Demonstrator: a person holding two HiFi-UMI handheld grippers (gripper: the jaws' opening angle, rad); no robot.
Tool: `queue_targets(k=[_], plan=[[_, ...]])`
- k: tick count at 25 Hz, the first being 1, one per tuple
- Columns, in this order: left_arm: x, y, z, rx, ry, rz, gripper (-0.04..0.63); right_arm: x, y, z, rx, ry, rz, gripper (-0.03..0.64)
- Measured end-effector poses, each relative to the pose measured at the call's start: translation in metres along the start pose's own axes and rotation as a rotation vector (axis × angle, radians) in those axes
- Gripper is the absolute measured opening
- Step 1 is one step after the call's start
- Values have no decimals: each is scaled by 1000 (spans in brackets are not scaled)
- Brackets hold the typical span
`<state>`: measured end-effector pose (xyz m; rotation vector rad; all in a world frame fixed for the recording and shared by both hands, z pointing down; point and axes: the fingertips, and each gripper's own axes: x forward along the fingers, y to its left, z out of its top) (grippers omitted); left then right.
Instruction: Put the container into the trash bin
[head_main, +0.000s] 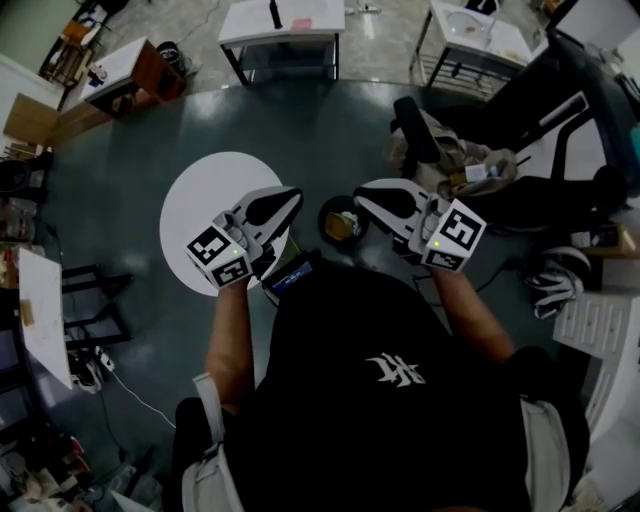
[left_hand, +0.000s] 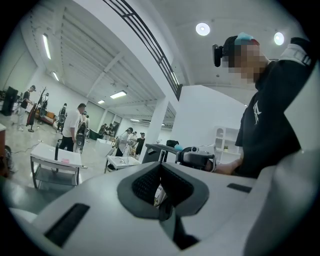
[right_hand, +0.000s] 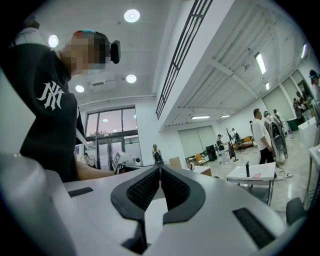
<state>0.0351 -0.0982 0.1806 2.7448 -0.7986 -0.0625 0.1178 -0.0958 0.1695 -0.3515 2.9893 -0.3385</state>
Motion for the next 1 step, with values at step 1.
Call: queue_targets(k=[1], plan=[[-2,1,-2,-4,5,-3,3,1,-1,-1,7,-2,-6,41]])
